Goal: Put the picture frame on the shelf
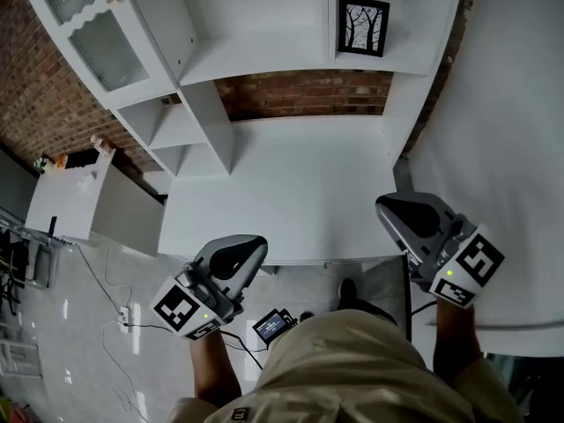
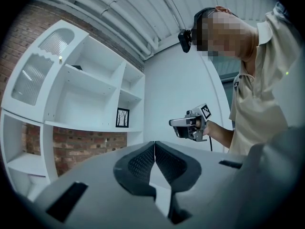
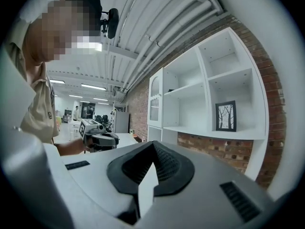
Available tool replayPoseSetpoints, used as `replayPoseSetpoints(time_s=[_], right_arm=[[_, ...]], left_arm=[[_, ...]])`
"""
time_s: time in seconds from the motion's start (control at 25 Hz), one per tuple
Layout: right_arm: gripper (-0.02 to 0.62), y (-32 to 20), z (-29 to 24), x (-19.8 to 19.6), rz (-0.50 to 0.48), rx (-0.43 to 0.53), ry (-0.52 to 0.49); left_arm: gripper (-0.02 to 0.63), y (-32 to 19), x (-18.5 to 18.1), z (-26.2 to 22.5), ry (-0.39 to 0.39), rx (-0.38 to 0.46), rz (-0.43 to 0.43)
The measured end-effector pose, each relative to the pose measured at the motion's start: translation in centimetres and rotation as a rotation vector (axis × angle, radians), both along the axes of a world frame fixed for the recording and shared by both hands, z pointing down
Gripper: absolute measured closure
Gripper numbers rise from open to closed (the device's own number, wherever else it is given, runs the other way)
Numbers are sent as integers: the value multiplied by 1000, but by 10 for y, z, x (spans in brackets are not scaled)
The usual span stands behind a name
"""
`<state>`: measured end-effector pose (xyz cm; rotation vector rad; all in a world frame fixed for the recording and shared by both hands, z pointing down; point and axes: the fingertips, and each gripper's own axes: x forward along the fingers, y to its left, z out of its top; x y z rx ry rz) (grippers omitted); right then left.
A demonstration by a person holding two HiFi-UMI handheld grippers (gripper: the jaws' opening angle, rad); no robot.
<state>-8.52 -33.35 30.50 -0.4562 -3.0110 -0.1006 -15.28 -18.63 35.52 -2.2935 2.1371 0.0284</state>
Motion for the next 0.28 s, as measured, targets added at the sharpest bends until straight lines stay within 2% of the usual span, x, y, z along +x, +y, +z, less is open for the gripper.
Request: replayPoseSetpoints(time_s=[0.28], right_arm=[[592,-2,4,16,15,-1,11]], left_arm=[[595,0,17,1,-1,-3,21]])
